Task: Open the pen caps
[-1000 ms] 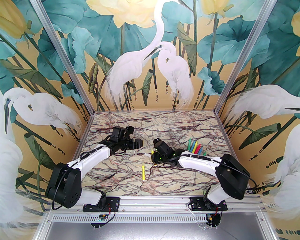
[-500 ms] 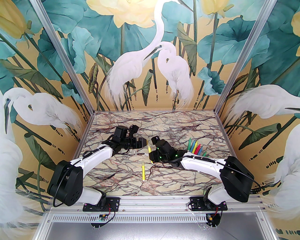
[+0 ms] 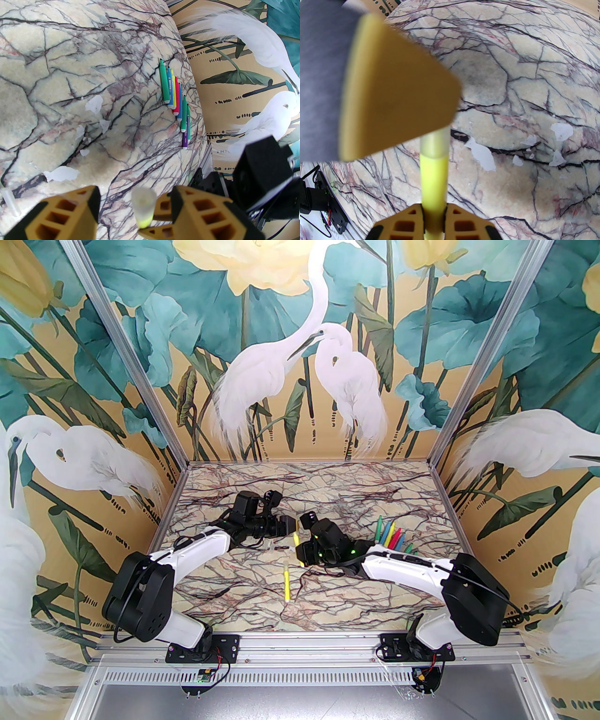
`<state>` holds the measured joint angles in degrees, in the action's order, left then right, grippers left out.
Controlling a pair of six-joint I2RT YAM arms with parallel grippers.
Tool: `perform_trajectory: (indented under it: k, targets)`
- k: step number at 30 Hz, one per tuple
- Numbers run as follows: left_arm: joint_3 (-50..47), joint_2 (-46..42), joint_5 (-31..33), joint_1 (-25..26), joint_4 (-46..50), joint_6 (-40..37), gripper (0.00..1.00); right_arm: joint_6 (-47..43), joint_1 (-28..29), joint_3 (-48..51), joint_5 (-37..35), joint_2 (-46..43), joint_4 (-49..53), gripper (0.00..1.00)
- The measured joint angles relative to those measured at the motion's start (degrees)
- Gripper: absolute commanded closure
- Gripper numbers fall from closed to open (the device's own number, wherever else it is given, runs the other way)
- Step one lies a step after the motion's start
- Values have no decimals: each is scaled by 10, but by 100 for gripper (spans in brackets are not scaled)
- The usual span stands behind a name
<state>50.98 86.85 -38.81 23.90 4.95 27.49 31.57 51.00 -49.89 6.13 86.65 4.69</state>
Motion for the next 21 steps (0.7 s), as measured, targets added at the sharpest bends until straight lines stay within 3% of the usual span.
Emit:
perform_trajectory:
  k: [21]
  targets:
    - [1, 3, -6, 5, -5, 4, 75, -17, 4, -16, 13, 4, -2, 97]
